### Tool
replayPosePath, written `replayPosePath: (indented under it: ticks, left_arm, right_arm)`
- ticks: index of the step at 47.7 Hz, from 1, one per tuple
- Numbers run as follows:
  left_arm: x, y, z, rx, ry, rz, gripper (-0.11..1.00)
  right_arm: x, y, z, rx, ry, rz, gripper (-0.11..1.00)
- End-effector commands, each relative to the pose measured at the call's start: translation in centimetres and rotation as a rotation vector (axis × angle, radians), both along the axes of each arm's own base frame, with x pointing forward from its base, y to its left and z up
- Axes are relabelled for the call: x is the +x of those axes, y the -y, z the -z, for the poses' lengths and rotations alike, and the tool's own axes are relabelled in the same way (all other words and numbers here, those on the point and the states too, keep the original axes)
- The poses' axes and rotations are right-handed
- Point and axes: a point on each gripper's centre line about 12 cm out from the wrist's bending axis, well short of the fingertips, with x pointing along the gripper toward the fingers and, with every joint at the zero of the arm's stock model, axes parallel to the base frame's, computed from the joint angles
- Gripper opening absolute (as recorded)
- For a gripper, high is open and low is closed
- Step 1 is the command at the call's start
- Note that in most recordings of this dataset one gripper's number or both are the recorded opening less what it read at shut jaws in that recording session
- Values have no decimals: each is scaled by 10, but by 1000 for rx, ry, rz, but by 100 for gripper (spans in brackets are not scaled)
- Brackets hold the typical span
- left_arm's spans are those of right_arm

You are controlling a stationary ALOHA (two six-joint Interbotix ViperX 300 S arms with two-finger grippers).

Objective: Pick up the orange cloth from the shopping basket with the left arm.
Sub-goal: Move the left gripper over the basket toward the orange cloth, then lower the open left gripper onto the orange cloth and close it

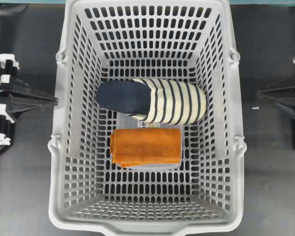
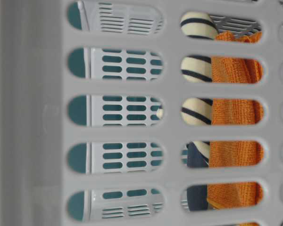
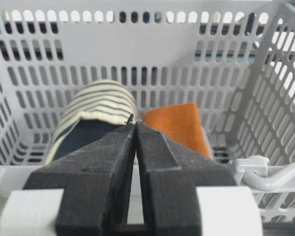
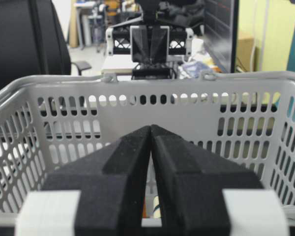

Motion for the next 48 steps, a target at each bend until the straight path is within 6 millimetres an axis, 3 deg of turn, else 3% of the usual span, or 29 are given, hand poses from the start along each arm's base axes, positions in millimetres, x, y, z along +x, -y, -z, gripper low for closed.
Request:
replayPosePath:
  ticks: [1, 5, 17, 27, 31, 41, 44, 48]
  left_arm:
    - [5, 6, -27, 15, 28, 31, 6]
    - [15, 5, -39, 7, -31, 26, 0]
    - [47, 6, -73, 17, -227, 19, 0]
    - [81, 6, -84, 26, -411, 11, 0]
    - [99, 6, -82, 28, -499, 8, 0]
    - [140, 13, -73, 41, -643, 24, 0]
    - [153, 15, -72, 43, -677, 27, 0]
    - [167, 16, -68, 44, -729, 28, 1]
  right_arm:
    - [2, -1, -6, 9, 15, -5, 0]
    - [2, 0, -6, 20, 5, -2, 0]
    - [3, 1, 2, 34, -98, 7, 0]
    - [1, 2, 3, 32, -162, 10, 2]
    - [-1, 2, 2, 32, -170, 10, 15]
    - [-5, 1, 1, 32, -187, 7, 70]
    - [-6, 2, 0, 32, -185, 9, 76]
    - [-8, 2, -2, 32, -179, 11, 74]
